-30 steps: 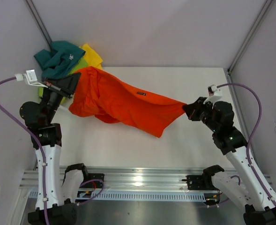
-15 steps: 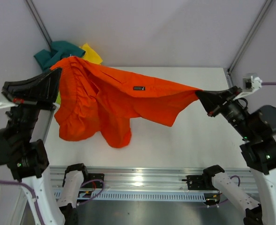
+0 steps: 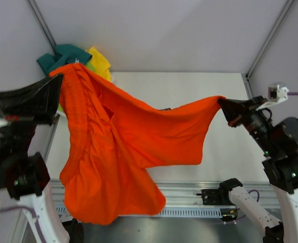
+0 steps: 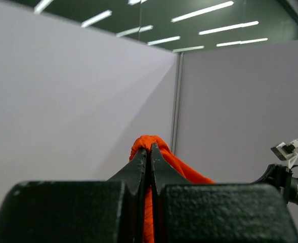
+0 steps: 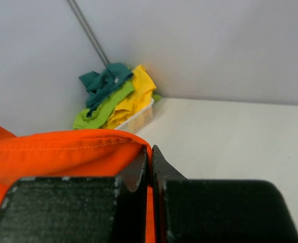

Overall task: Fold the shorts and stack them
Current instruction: Flatten the shorts out

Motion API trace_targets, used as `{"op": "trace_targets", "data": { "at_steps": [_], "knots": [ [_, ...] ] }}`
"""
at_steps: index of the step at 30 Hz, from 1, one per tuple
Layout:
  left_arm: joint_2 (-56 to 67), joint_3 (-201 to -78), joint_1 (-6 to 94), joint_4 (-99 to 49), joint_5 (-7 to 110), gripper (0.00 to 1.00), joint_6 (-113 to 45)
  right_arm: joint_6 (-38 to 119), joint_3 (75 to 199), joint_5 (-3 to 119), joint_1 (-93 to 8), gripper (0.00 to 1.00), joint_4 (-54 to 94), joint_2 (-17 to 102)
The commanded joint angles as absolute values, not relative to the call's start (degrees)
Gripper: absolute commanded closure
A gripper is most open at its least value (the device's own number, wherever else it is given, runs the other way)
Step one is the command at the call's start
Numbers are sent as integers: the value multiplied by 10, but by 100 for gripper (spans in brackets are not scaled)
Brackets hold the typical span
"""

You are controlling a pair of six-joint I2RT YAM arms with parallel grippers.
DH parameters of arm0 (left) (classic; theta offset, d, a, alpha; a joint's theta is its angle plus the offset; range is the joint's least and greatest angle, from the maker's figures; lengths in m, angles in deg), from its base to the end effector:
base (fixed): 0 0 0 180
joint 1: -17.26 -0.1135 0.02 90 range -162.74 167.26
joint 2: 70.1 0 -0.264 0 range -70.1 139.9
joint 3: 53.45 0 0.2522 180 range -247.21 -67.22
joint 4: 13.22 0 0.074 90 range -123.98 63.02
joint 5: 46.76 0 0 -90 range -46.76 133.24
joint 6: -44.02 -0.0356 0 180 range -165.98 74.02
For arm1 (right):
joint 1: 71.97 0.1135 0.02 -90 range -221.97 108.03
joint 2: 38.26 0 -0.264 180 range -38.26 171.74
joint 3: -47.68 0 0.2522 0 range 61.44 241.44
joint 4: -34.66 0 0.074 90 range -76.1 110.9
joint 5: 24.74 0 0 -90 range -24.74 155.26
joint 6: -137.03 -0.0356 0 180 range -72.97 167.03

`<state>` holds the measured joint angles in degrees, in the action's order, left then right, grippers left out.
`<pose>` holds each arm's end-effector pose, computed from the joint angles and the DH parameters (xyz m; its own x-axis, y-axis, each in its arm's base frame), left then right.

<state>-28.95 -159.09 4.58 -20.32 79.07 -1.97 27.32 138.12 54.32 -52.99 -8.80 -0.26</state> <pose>-0.0098 -0.0236 0.6015 0.5009 -0.4647 -0.7302 0.6643 0.7472 -0.0198 0.0671 0.0302 0.4930 -0.0285 0.3404 -0.9399 -0.5173 0.7995 0.3052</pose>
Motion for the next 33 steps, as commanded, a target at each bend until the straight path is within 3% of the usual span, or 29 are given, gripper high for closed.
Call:
{"op": "trace_targets", "data": {
  "at_steps": [1,3,5,6,7,9,17,20,23,26,27,33],
  "knots": [
    [-204,-1517,40,-151,802,100,25,282,1376,583,-534,100,-61,65],
    [-188,-1487,57,-127,789,100,21,279,1380,568,-562,100,-40,118],
    [-143,-1497,102,-136,756,100,-15,251,1395,484,-614,100,-2,159],
    [-124,-1529,122,-151,742,100,-28,198,1396,435,-688,100,49,201],
    [-77,-1545,142,-162,727,100,-59,163,1395,340,-724,100,83,221],
    [-30,-1576,187,-177,690,100,-77,112,1411,293,-784,100,161,284],
    [285,-2021,195,-221,710,100,-24,51,1644,236,-794,100,230,491],
    [317,-2056,194,-197,717,100,-16,45,1702,224,-794,100,250,534],
    [324,-2025,193,-167,720,100,-22,46,1739,222,-800,100,244,572],
    [294,-1928,195,-80,754,100,-30,37,1690,213,-810,100,283,578],
    [279,-1820,195,-57,757,100,-40,27,1664,217,-813,100,319,574],
    [151,-1528,224,84,715,100,-115,32,1466,216,-830,100,395,533]
  ]
}}
